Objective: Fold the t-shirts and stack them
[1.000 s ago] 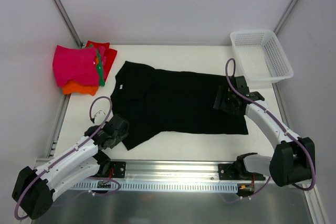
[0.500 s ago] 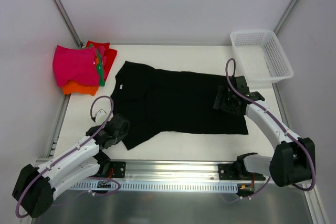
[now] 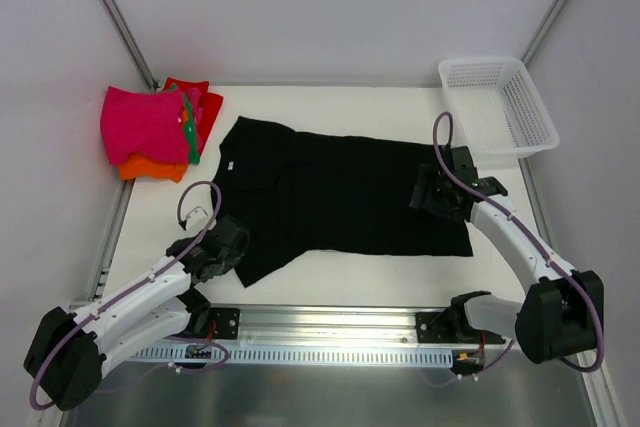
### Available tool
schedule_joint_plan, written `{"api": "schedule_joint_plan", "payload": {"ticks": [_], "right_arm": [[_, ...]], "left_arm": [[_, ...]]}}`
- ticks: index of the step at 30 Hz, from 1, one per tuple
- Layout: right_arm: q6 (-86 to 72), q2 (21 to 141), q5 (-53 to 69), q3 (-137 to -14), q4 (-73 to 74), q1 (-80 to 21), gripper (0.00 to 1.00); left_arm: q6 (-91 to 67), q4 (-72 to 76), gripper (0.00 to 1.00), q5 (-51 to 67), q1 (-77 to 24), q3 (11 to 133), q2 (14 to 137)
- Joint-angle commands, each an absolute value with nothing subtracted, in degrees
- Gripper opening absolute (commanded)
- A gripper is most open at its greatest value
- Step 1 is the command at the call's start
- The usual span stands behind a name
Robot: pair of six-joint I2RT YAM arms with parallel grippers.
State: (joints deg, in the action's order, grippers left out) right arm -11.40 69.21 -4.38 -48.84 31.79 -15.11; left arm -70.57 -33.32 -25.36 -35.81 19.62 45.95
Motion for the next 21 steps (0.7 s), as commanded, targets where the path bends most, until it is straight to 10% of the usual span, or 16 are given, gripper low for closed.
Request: {"api": "schedule_joint_plan", "payload": {"ticks": [1, 16, 21], "right_arm": [[-12.7, 65.2, -10.8, -48.5, 34.9, -14.7, 0.76], [-14.1, 66.6, -15.5, -48.7, 37.0, -14.7, 0.76], [-14.1, 67.3, -15.4, -48.8, 37.1, -14.6, 0.76]], "left_arm": [[-66.2, -35.3, 0.0, -24.0, -37.5, 23.2, 46.3], [-57.0, -35.7, 0.0, -22.5, -44.1, 40.1, 58.2], [-57.5, -36.2, 0.33, -22.9, -44.6, 40.5, 59.3]]}}
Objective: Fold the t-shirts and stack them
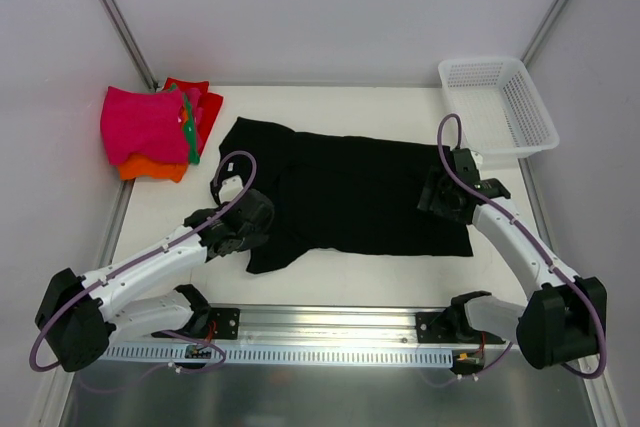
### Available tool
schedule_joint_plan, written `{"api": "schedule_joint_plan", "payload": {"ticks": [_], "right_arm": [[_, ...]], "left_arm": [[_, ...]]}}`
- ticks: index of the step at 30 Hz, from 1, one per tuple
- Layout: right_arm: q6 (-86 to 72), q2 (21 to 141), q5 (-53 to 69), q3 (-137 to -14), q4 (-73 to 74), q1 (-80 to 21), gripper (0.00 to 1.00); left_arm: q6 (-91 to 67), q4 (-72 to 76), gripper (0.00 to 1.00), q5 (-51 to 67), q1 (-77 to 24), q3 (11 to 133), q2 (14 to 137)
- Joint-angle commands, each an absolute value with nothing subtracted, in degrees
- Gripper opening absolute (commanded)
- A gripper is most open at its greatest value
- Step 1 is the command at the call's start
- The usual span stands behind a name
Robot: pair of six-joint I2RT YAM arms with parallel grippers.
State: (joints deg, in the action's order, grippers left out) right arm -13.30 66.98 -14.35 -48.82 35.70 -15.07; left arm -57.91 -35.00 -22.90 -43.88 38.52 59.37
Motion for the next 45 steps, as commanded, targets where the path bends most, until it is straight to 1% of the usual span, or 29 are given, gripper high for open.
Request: {"api": "schedule_joint_plan", "payload": {"ticks": [1, 2, 5, 11, 12, 17, 18, 19, 20, 24, 26, 31, 32, 33, 34, 35, 37, 38, 40, 45], "right_arm": [[-14.2, 67.4, -15.4, -48.9, 37.1, -14.7, 0.76], [-14.1, 67.6, -15.3, -48.9, 37.0, -14.6, 0.76], [-14.0, 67.9, -14.9, -49.0, 36.9, -14.5, 0.76], [-14.0, 67.9, -14.7, -49.1, 36.9, -14.3, 0.76], [-14.0, 68.0, -14.7, -49.1, 36.9, -14.4, 0.76], [-13.9, 68.0, -14.5, -49.0, 36.9, -14.3, 0.76], [-13.9, 68.0, -14.5, -49.0, 36.9, -14.2, 0.76], [-13.9, 68.0, -14.5, -49.0, 37.0, -14.2, 0.76], [-13.9, 68.0, -14.4, -49.0, 36.9, -14.1, 0.76], [-13.9, 68.0, -14.3, -49.0, 37.0, -14.0, 0.76], [-13.9, 68.0, -14.2, -48.9, 37.0, -13.9, 0.76], [-13.9, 68.1, -13.7, -48.9, 36.7, -13.7, 0.76], [-13.9, 68.4, -13.7, -48.9, 36.6, -13.7, 0.76], [-13.9, 68.5, -13.6, -48.9, 36.6, -13.7, 0.76], [-13.8, 68.6, -13.5, -49.0, 36.6, -13.7, 0.76], [-13.9, 68.7, -13.3, -49.0, 36.7, -13.6, 0.76], [-13.9, 68.7, -13.3, -49.0, 36.7, -13.7, 0.76], [-13.9, 68.6, -13.3, -49.0, 36.7, -13.7, 0.76], [-13.8, 68.4, -13.2, -48.9, 36.7, -13.5, 0.76], [-13.9, 68.1, -12.9, -48.7, 36.4, -13.5, 0.76]], "left_arm": [[-57.7, -36.3, 0.36, -23.1, -44.7, 40.4, 59.1], [-57.8, -36.3, 0.39, -23.3, -44.7, 40.3, 59.0], [-58.1, -36.7, 0.41, -23.8, -44.7, 40.1, 58.5], [-58.5, -36.9, 0.39, -23.7, -44.7, 39.6, 58.5], [-58.5, -37.0, 0.36, -23.9, -44.7, 39.5, 58.6], [-58.4, -36.9, 0.25, -23.9, -44.7, 39.3, 58.5], [-58.4, -36.9, 0.17, -23.9, -44.7, 39.3, 58.7], [-58.5, -36.8, 0.12, -24.0, -44.7, 39.2, 58.7], [-58.6, -36.9, 0.09, -23.8, -44.7, 39.2, 58.8], [-59.1, -37.1, 0.09, -23.2, -44.7, 38.8, 58.8], [-59.4, -37.4, 0.0, -23.0, -44.7, 38.4, 58.7], [-59.6, -38.1, 0.0, -22.9, -44.7, 37.4, 57.7], [-59.9, -38.5, 0.06, -23.0, -44.6, 37.4, 57.6], [-60.2, -38.9, 0.15, -23.3, -44.7, 37.4, 57.6], [-61.3, -40.4, 0.32, -23.7, -44.7, 37.3, 57.6], [-62.3, -41.5, 0.42, -25.4, -44.7, 37.3, 57.6], [-64.6, -44.3, 0.54, -27.3, -44.7, 36.8, 57.5], [-66.9, -46.5, 0.62, -28.0, -44.7, 36.3, 57.0], [-69.7, -47.9, 0.65, -28.1, -44.7, 34.7, 56.3], [-75.7, -49.7, 0.66, -26.0, -44.7, 28.9, 53.1]]}}
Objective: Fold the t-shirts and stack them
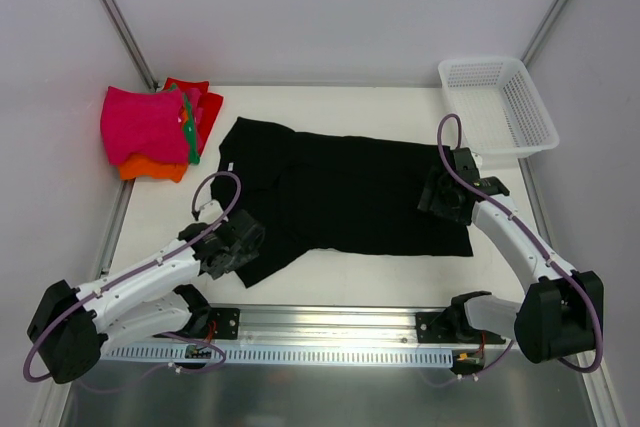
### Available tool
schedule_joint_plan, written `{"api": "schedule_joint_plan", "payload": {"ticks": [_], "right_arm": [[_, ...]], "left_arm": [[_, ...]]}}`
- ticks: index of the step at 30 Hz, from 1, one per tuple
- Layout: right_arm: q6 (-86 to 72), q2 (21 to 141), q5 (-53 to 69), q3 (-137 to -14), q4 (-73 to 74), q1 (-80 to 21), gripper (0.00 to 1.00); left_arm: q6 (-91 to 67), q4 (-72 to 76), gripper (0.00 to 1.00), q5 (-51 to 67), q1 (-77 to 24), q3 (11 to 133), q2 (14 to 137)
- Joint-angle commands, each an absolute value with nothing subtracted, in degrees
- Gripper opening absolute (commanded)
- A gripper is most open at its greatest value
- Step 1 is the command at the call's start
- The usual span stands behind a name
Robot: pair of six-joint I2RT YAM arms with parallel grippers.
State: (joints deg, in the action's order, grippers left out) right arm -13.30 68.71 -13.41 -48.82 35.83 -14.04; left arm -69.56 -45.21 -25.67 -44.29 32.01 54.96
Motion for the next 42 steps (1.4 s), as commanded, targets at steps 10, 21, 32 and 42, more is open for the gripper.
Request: {"api": "schedule_joint_plan", "payload": {"ticks": [10, 21, 32, 42], "right_arm": [[-14.0, 68.5, -11.6, -48.5, 35.9, -13.5, 0.76], [-13.7, 68.5, -11.3, -48.3, 35.8, -13.4, 0.76], [-13.6, 69.1, -10.6, -48.4, 35.6, -13.4, 0.76], [-13.6, 69.3, -10.5, -48.4, 35.7, -13.4, 0.76]], "left_arm": [[-79.5, -49.5, 0.64, -25.3, -44.7, 24.1, 48.1], [-78.7, -44.4, 0.6, -27.9, -44.7, 19.4, 42.1], [-77.7, -39.5, 0.6, -28.9, -44.7, 17.6, 42.1], [-77.9, -36.5, 0.59, -27.7, -44.7, 17.1, 44.3]]}}
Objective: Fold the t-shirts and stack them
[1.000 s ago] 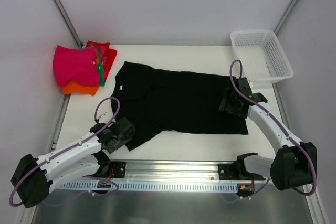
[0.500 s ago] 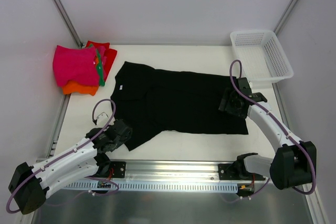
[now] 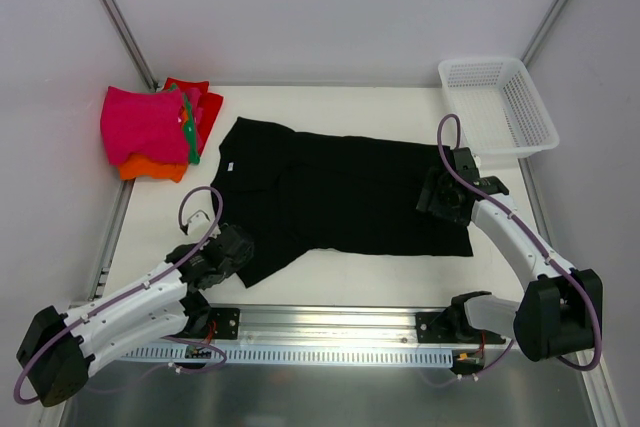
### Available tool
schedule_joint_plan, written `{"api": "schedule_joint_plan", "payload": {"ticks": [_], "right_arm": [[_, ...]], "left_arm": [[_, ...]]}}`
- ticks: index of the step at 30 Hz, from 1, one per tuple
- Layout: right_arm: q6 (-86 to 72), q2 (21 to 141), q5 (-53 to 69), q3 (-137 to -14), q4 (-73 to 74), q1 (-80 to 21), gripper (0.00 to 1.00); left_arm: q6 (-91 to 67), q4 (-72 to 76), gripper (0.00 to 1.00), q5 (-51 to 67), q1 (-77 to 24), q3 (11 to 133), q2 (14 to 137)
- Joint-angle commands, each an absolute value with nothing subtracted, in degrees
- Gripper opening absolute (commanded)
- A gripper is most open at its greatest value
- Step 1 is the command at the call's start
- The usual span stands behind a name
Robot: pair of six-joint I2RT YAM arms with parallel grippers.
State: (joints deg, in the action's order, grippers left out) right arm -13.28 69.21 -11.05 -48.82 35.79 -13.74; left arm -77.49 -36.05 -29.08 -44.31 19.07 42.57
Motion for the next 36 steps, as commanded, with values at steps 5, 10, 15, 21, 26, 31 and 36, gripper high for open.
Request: {"api": "schedule_joint_plan", "payload": {"ticks": [5, 10, 15, 21, 26, 31, 36], "right_arm": [[-13.5, 69.3, -10.5, -48.3, 35.6, -13.4, 0.76], [-13.6, 69.3, -10.5, -48.3, 35.6, -13.3, 0.76], [-13.5, 69.4, -10.5, -48.3, 35.6, -13.3, 0.76], [-13.6, 69.5, -10.6, -48.3, 35.7, -13.3, 0.76], [-13.6, 69.7, -10.7, -48.4, 35.6, -13.4, 0.76], [-13.6, 69.6, -10.8, -48.3, 35.6, -13.2, 0.76], [-13.5, 69.8, -10.5, -48.3, 35.6, -13.3, 0.76]], "left_arm": [[-77.3, -36.5, 0.48, -27.3, -44.7, 17.3, 44.9], [-77.3, -36.4, 0.12, -27.2, -44.7, 17.4, 45.6], [-76.8, -36.5, 0.0, -26.8, -44.7, 18.6, 48.2], [-75.9, -36.5, 0.0, -26.1, -44.7, 20.1, 50.4], [-73.8, -36.6, 0.12, -25.6, -44.7, 22.2, 50.8], [-74.0, -36.6, 0.37, -25.1, -44.6, 22.7, 53.3], [-74.1, -36.7, 0.38, -25.0, -44.7, 22.7, 54.0]]}}
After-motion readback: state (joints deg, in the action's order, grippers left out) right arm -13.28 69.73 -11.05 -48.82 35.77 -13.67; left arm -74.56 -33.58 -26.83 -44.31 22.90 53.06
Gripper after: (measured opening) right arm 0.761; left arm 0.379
